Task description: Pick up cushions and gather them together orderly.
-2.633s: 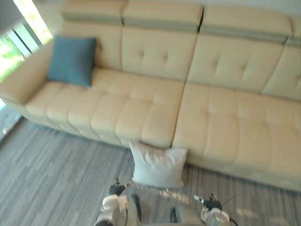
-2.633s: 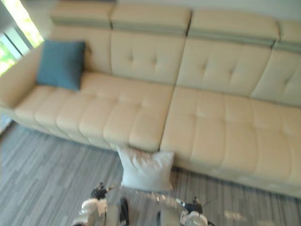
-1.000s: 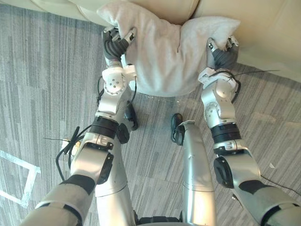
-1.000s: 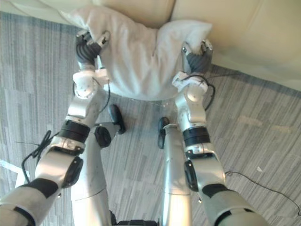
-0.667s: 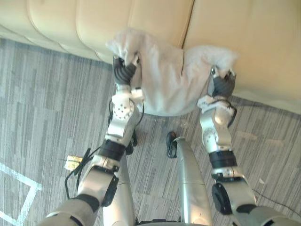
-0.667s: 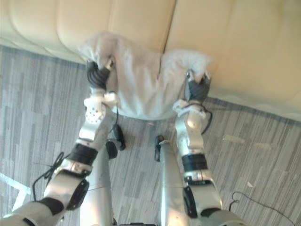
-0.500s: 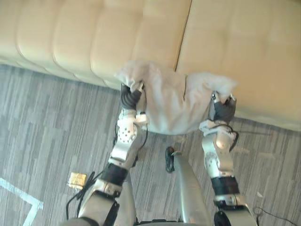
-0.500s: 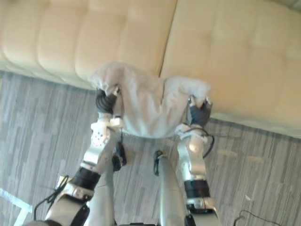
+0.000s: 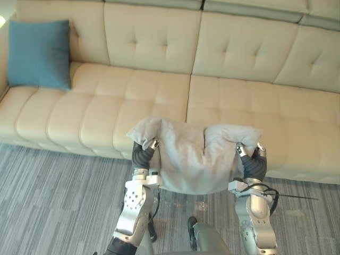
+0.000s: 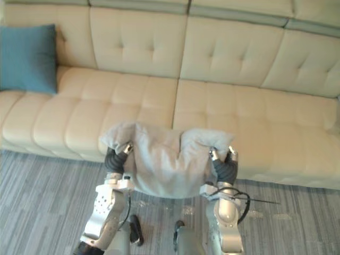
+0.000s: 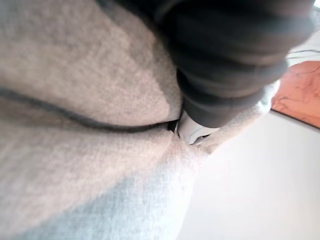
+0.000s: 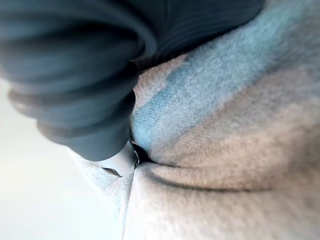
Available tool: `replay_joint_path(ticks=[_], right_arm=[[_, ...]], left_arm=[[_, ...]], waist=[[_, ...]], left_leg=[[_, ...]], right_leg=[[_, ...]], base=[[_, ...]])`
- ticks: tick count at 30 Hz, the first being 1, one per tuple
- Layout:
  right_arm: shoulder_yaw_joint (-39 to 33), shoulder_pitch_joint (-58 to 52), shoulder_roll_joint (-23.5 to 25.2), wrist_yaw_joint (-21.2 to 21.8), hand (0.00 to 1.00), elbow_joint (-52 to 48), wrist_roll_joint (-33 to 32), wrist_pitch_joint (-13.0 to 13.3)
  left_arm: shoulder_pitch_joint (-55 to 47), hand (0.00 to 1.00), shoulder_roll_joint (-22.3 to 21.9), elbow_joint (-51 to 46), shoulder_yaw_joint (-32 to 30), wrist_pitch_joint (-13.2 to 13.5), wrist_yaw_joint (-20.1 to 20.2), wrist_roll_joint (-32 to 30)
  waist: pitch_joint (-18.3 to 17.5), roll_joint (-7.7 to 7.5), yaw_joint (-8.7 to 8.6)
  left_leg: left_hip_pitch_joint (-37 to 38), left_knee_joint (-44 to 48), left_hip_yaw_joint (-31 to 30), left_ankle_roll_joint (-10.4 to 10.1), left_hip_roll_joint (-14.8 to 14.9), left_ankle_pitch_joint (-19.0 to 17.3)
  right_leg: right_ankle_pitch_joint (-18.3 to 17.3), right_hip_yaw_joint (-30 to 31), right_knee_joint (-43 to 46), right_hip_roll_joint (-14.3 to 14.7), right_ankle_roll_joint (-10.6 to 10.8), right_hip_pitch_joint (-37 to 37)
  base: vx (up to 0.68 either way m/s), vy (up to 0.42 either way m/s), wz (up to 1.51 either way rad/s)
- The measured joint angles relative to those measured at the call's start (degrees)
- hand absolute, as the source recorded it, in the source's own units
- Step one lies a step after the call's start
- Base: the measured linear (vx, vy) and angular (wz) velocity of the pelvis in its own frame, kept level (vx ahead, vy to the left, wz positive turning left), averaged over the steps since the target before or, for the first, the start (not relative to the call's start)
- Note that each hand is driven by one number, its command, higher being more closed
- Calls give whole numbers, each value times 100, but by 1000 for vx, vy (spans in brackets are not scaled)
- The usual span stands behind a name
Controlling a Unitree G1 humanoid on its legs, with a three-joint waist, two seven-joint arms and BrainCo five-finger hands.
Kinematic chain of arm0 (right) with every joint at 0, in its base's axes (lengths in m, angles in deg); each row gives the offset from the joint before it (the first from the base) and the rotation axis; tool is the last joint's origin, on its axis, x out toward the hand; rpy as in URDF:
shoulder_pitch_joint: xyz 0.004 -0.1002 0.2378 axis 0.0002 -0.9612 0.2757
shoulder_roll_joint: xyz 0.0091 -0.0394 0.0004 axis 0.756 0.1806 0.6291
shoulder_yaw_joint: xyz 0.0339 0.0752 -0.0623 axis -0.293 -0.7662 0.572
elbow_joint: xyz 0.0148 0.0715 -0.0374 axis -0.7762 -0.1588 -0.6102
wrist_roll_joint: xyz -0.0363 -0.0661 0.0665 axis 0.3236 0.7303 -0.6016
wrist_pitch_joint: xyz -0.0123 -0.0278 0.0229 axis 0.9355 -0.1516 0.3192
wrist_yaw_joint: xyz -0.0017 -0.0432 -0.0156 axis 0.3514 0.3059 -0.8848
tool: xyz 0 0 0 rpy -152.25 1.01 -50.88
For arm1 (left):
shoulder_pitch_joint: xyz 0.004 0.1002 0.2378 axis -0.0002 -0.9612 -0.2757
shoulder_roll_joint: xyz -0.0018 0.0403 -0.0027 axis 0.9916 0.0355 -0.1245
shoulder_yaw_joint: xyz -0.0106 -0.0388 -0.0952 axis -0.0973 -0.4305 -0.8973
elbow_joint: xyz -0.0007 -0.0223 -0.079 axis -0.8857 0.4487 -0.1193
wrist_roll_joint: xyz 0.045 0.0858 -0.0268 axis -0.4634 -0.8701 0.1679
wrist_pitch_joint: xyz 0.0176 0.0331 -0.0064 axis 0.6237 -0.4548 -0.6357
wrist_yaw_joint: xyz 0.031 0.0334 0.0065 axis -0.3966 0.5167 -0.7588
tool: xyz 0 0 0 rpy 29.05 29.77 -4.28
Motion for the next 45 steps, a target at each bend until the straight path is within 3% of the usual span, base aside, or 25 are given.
replay_joint_path(ticks=[1,2,4,7,9,10,11,13,15,17,18,19,20,21,22,23,24,27,29,30,31,32,33,38,45], right_arm=[[0,-3,1,0,100,68,1,-3],[0,0,8,0,100,222,1,-2],[1,11,-6,1,100,393,0,-2],[10,231,-86,11,100,842,-6,-9],[14,358,-270,104,100,1122,-11,-31],[11,383,-318,111,100,1187,-12,-57],[16,465,-413,114,100,1316,-10,-83],[-38,476,-513,114,100,1332,-14,-135],[-131,308,-495,114,100,1253,-17,-135],[-251,-146,-465,114,100,719,-17,-134],[-251,-322,-478,118,100,439,-18,-134],[-248,-485,-501,125,100,152,-17,-132],[-243,-543,-495,143,100,-5,-18,-132],[-230,-594,-474,158,100,-160,-18,-117],[-232,-609,-479,158,100,-223,-19,-117],[-247,-603,-553,157,100,-323,-21,-92],[-249,-575,-576,153,100,-322,-26,-91],[-250,-589,-576,147,100,-318,-27,-130],[-260,-594,-574,139,100,-319,-25,-131],[-302,-607,-577,134,100,-322,-18,-128],[-342,-604,-581,123,100,-305,-17,-129],[-417,-610,-480,113,100,-274,-15,-162],[-486,-620,-313,109,100,-247,-13,-203],[-512,-537,-199,109,100,121,-6,-232],[-522,-178,-207,109,100,1024,4,-323]], left_arm=[[0,100,7,35,2,-14,0,1],[-2,100,36,75,7,-57,0,0],[2,100,87,119,23,-67,0,-5],[27,100,245,154,89,-55,-1,-10],[27,100,400,270,130,-53,0,-9],[27,100,437,351,149,-57,3,-8],[28,100,416,511,202,-85,4,-6],[30,100,422,613,315,-133,23,-6],[15,100,347,690,404,-178,98,-6],[15,100,203,683,464,-194,176,-2],[-1,100,153,680,458,-193,216,15],[-24,100,133,668,447,-193,256,107],[-54,100,133,655,415,-193,262,124],[-92,100,107,629,397,-197,268,130],[-111,100,68,595,400,-206,274,130],[-124,100,-40,525,401,-213,293,130],[-123,100,-107,484,393,-217,328,129],[-130,100,-136,353,388,-235,338,125],[-134,100,-140,259,389,-236,338,111],[-147,100,-153,184,408,-235,339,106],[-155,100,-148,152,428,-226,341,106],[-153,100,-136,152,443,-225,349,105],[-151,100,-119,153,465,-226,350,105],[-228,100,31,233,526,-234,370,105],[-223,100,392,418,667,-340,371,105]], waist=[[1,-2,-14],[13,7,-53],[2,9,-81],[-54,-15,-110],[-76,-53,-176],[-88,-98,-243],[-80,-14,-281],[-74,143,-280],[-96,190,-314],[-98,197,-329],[-94,216,-315],[-95,259,-234],[-90,269,-176],[-121,273,-74],[-148,285,-46],[-194,334,8],[-196,334,41],[-193,329,70],[-206,335,86],[-284,401,79],[-338,419,78],[-428,380,70],[-465,293,42],[-698,13,34],[-789,-32,-48]], left_leg=[[86,8,35,10,6,-30],[306,-15,85,43,29,-151],[521,-78,126,-2,32,-278],[726,-490,154,-80,-4,-250],[880,-941,80,-326,-109,-100],[944,-1041,-54,-445,-217,-32],[1060,-1232,-405,-537,-317,12],[1370,-1712,-645,-649,-303,235],[1650,-1807,-708,-762,-94,293],[1286,-685,-975,-756,231,292],[980,178,-1089,-604,429,387],[604,1237,-1256,-238,682,762],[374,1856,-1350,-177,838,1290],[116,2464,-1451,-345,938,1673],[-12,2660,-1455,-368,981,1570],[-279,2793,-1389,-313,992,1208],[-367,2549,-1194,-231,978,933],[-196,1087,-868,-218,786,744],[45,21,-791,-195,530,886],[183,-594,-814,-191,359,1438],[241,-755,-801,-208,319,1399],[377,-999,-844,-368,190,1219],[542,-1374,-824,-361,17,1210],[1010,-2119,-621,-185,-571,1356],[1116,-2564,-504,-133,-746,1566]], right_leg=[[57,-9,272,-9,113,-83],[226,-75,848,-71,364,-324],[168,-348,1045,-213,96,-376],[172,-798,-164,-374,-290,-558],[1038,-799,-2097,-381,-432,-471],[1576,-790,-2439,-440,-441,-372],[1881,-818,-2462,-357,-656,-296],[1647,-797,-2047,-161,-774,-383],[1238,-959,-1595,-12,-877,-340],[984,-1249,-1601,122,-982,15],[867,-1340,-1603,210,-1055,202],[706,-1370,-1609,355,-1148,480],[599,-1350,-1630,423,-1205,708],[488,-1301,-1716,418,-1277,916],[464,-1270,-1729,417,-1290,956],[443,-1228,-1804,404,-1327,1052],[437,-1217,-1853,358,-1337,1168],[436,-1276,-1926,233,-1336,1497],[406,-1283,-1901,150,-1285,1637],[296,-1244,-1873,156,-1099,1681],[204,-1190,-1855,170,-972,1694],[95,-1137,-1848,101,-856,1700],[89,-1078,-1825,-38,-841,1670],[153,-711,-2127,-442,-588,1830],[417,-256,-2617,-484,-504,1800]], base=[[52,54,-28],[46,14,-14],[76,-27,-11],[145,-90,-14],[258,-148,8],[321,-192,14],[257,-156,-2],[370,-157,-24],[431,-183,4],[289,-160,41],[280,-176,16],[336,-190,-2],[286,-125,-18],[252,-92,-18],[236,-60,-18],[281,-47,-12],[247,-17,-7],[214,42,7],[173,138,0],[167,182,-9],[179,198,-1],[169,210,13],[153,200,19],[77,156,1],[11,58,-17]])
